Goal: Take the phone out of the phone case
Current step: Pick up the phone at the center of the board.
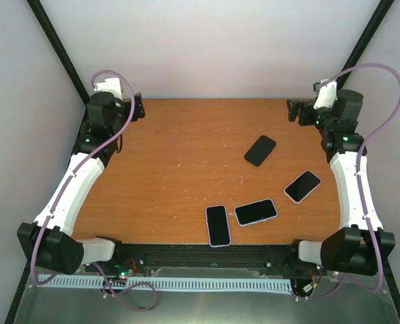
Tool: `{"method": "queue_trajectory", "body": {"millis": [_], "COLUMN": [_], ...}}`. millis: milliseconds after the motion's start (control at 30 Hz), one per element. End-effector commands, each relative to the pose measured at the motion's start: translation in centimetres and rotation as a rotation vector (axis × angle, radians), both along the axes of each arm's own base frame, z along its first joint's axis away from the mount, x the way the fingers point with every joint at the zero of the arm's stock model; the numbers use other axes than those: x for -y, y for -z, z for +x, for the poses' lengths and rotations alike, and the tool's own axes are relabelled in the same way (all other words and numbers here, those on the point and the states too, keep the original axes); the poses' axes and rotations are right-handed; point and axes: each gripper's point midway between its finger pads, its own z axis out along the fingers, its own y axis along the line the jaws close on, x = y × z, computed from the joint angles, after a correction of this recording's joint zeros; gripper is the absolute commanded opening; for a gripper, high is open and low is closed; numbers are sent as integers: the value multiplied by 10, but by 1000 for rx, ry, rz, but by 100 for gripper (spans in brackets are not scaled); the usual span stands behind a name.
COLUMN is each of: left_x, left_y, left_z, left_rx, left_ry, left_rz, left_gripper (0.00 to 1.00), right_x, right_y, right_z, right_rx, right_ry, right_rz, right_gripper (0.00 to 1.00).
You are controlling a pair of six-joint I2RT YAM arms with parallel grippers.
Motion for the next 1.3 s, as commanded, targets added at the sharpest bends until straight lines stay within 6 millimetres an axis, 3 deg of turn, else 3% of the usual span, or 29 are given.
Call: {"method": "queue_trajectory", "body": {"millis": [0, 133, 233, 300, 500, 733, 933, 1067, 1267], "left_x": [29, 65, 107, 137, 219, 289, 317, 318, 319], "left_y": [37, 76, 105, 124, 184, 246, 291, 300, 301], "left_z": [3, 1, -7, -16, -65, -129, -173, -174, -161], "left_rx": [-88, -200, -292, -358, -531, -720, -835, -826, -787], "left_ry": [119, 227, 359, 441, 669, 779, 812, 783, 731], "left_rz": [-22, -6, 9, 6, 22, 145, 250, 283, 292], "left_gripper": [96, 90, 67, 62, 74, 96, 99, 99, 99], "right_x": [-8, -18, -22, -26, -30, -34, -26, -29, -30], "right_y": [29, 72, 100, 117, 153, 203, 242, 260, 286], "right_z": [-2, -9, -18, -25, -54, -81, -82, -67, -25], "right_rx": [-44, -137, -210, -261, -376, -527, -664, -756, -886], "right_ry": [-1, -44, -70, -98, -181, -281, -275, -258, -178], "right_rz": [-2, -48, -94, -130, -265, -335, -373, -297, -176], "right_gripper": [100, 100, 100, 100, 100, 100, 100, 99, 100]}}
